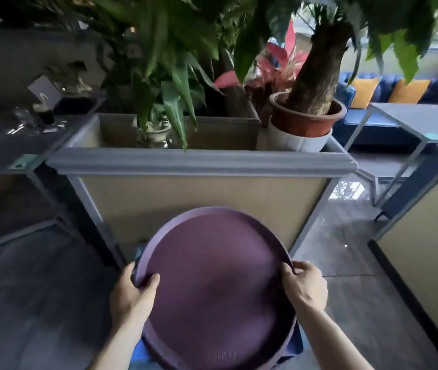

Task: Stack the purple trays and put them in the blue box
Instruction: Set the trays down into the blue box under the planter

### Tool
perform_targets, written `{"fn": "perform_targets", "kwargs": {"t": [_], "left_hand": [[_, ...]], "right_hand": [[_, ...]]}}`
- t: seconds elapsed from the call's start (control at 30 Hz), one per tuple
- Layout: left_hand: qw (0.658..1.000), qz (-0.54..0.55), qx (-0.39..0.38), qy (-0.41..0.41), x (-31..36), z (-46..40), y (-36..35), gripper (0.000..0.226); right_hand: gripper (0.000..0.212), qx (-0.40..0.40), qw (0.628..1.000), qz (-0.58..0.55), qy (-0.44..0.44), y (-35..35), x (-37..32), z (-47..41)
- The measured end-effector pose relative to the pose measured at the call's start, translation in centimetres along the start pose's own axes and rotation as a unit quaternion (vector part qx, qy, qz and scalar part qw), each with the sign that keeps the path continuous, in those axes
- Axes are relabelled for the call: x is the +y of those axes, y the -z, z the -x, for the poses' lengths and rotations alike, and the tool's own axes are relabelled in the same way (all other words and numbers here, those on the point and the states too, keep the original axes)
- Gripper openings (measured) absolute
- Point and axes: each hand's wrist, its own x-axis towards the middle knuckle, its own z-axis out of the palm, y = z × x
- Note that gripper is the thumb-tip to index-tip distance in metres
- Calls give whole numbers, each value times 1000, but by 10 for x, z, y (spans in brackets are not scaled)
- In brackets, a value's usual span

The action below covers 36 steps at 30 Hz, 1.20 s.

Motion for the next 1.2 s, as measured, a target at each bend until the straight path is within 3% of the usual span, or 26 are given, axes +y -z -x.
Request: {"fn": "perform_targets", "kwargs": {"t": [0.07, 0.2, 0.4, 0.53, 0.83, 1.2], "left_hand": [[999, -25, -19, 8, -13, -10, -3, 31], [997, -45, -47, 29, -40, -23, -12, 43], [990, -131, -46, 23, -82, -37, -29, 25], [983, -174, -52, 41, -104, -41, -37, 27], [972, -216, -66, 59, -123, -40, -52, 21], [957, -270, -59, 84, -139, -42, -75, 31]], "right_hand": [[32, 4, 1000, 19, -13, -14, 8, -3], [21, 1, 999, 38, -33, -35, 27, -10], [22, -15, 997, 52, -53, -62, 60, -20], [21, -17, 997, 57, -58, -75, 82, -23], [13, -10, 996, 73, -58, -98, 108, -36], [7, -21, 988, 143, -49, -117, 122, -51]]}}
